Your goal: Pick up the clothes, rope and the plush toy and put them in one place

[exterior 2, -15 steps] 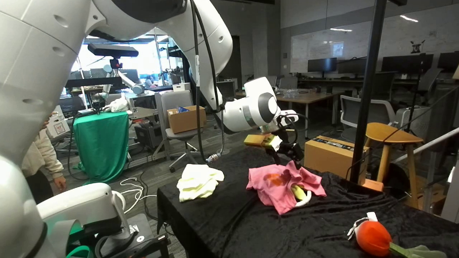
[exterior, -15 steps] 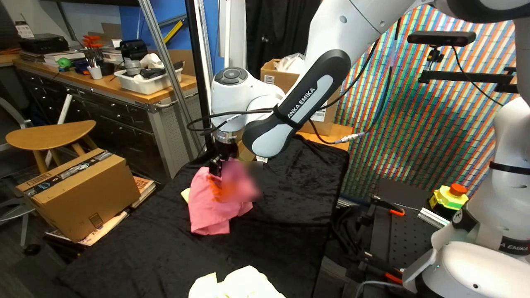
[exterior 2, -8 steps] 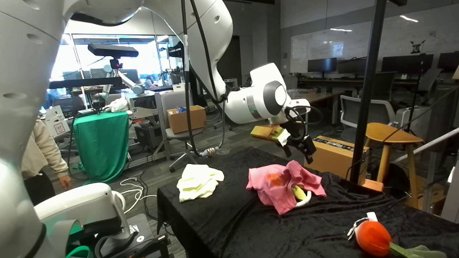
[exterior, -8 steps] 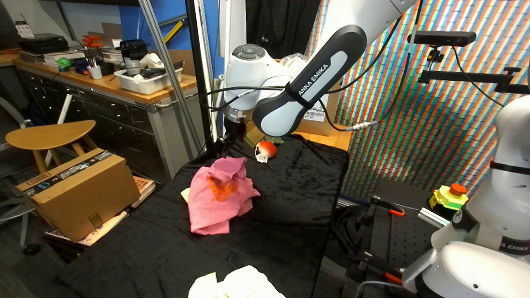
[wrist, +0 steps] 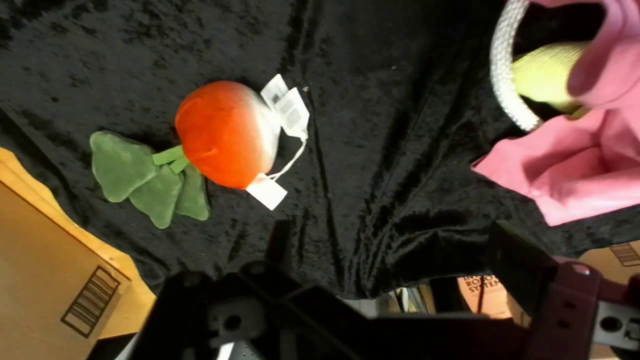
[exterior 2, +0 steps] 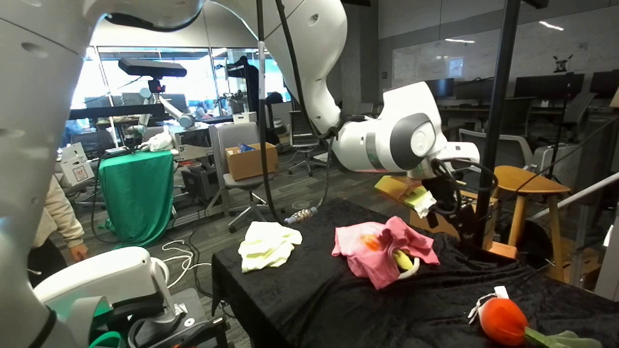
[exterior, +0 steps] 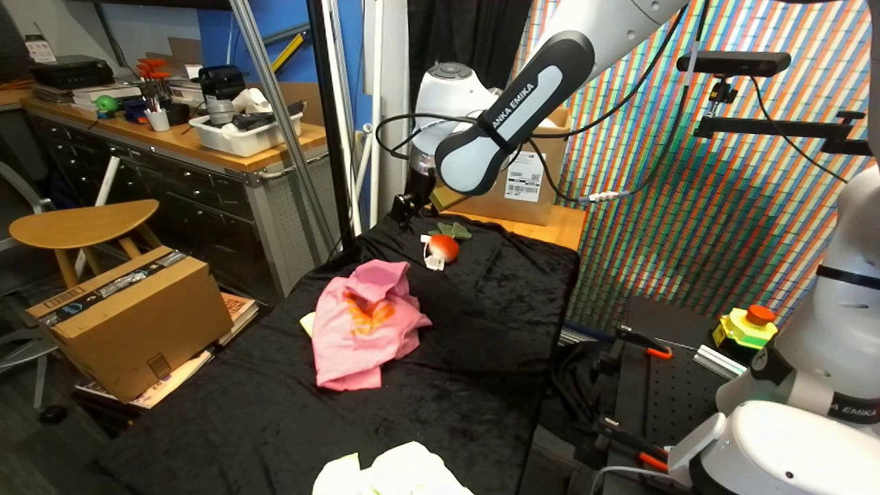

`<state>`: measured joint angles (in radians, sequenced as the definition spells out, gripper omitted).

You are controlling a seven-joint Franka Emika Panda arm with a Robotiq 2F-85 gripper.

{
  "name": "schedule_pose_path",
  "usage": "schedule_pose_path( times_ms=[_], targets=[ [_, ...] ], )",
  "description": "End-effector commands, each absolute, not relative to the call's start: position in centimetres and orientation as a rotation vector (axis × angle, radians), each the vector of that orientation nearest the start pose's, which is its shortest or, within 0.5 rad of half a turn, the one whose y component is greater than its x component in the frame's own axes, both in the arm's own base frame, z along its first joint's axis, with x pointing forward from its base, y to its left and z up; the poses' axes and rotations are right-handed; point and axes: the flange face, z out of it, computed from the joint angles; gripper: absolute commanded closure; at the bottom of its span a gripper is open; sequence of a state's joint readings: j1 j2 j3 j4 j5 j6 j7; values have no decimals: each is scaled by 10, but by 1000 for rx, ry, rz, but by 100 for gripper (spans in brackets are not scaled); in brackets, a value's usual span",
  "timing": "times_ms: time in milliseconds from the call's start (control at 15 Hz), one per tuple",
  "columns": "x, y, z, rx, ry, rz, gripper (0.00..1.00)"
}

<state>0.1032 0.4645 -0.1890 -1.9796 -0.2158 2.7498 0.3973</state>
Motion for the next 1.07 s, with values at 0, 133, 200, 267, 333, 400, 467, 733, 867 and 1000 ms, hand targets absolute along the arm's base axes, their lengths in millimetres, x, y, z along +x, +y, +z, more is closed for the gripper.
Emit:
schedule_pose_path(
  times_ms=[0, 133, 200, 267, 333, 400, 467, 733, 867, 1000],
  targets=[
    [662, -78, 260, -3176, 504, -494, 0],
    [674, -98, 251, -3163, 549, -438, 0],
    [680, -106, 246, -3158, 566, -411, 0],
    [686, -114, 240, -3154, 582, -381, 0],
    [692, -120, 235, -3153, 589, -347, 0],
    [698, -126, 229, -3150, 598, -312, 0],
    [703, -131, 222, -3151, 608, -284, 0],
    [719, -151, 199, -3163, 672, -170, 0],
    [725, -160, 189, -3170, 698, -116, 0],
    [729, -169, 179, -3178, 726, -75, 0]
  ],
)
